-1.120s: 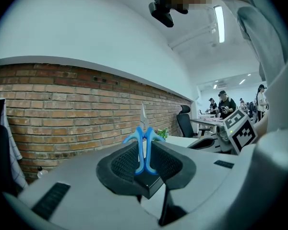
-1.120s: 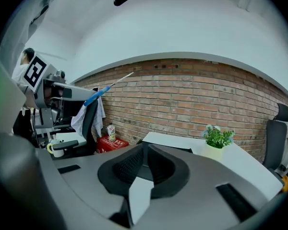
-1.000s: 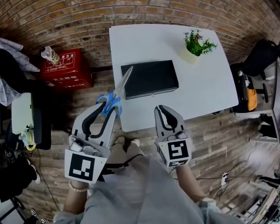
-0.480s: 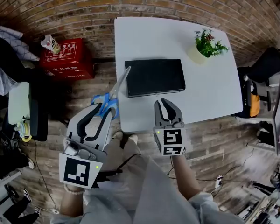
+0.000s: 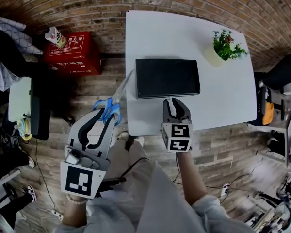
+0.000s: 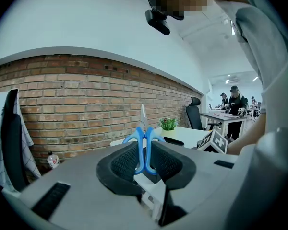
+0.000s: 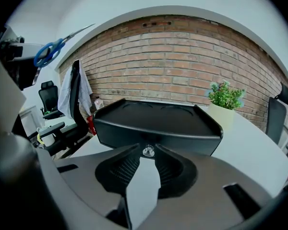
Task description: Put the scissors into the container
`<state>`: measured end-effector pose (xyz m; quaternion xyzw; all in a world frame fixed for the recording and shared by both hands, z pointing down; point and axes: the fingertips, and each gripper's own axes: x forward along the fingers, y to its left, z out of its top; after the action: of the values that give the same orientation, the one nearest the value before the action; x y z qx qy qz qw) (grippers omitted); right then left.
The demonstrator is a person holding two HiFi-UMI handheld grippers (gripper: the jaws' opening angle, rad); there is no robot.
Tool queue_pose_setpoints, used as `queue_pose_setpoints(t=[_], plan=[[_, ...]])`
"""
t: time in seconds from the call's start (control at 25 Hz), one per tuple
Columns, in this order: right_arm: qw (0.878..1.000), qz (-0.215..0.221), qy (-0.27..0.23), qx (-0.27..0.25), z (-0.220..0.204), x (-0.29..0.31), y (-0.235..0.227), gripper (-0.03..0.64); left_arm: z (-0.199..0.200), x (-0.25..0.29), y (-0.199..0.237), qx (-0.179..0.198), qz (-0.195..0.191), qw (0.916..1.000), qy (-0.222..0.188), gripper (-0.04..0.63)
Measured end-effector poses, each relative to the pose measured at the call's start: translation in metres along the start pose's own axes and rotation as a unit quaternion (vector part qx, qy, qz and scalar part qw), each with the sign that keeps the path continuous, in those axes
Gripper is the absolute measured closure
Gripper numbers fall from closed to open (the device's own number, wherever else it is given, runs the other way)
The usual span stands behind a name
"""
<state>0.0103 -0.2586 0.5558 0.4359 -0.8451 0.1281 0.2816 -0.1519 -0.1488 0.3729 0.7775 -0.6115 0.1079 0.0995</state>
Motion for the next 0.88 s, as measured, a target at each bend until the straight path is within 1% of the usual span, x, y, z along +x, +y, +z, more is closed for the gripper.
queue_pose_setpoints(t=[0.16,0.32,0.68,0.88], plan=[[1.0,-0.002,0.005,0.001,-0.004,0.007,0.001,0.531,-0.003,0.001,0.002,-0.002,0.004,1.0,0.003,0.495],[1.0,-0.016,0.01,0.0,-0.006,0.011,-0.003,0.531,-0.005,0.001,0.003,-0.003,0.006,1.0,0.006,0.495],[1.0,-0.011,0.011,0.012,-0.008,0.007,0.0,0.531,-0.003,-0.001,0.001,0.0,-0.001,1.0,0.002,0.495],[1.0,-0.011,0.015,0.023,-0.017,-0.004,0.003,0.531,-0.004,-0.003,-0.003,0.003,-0.008,1.0,0.0,0.495]])
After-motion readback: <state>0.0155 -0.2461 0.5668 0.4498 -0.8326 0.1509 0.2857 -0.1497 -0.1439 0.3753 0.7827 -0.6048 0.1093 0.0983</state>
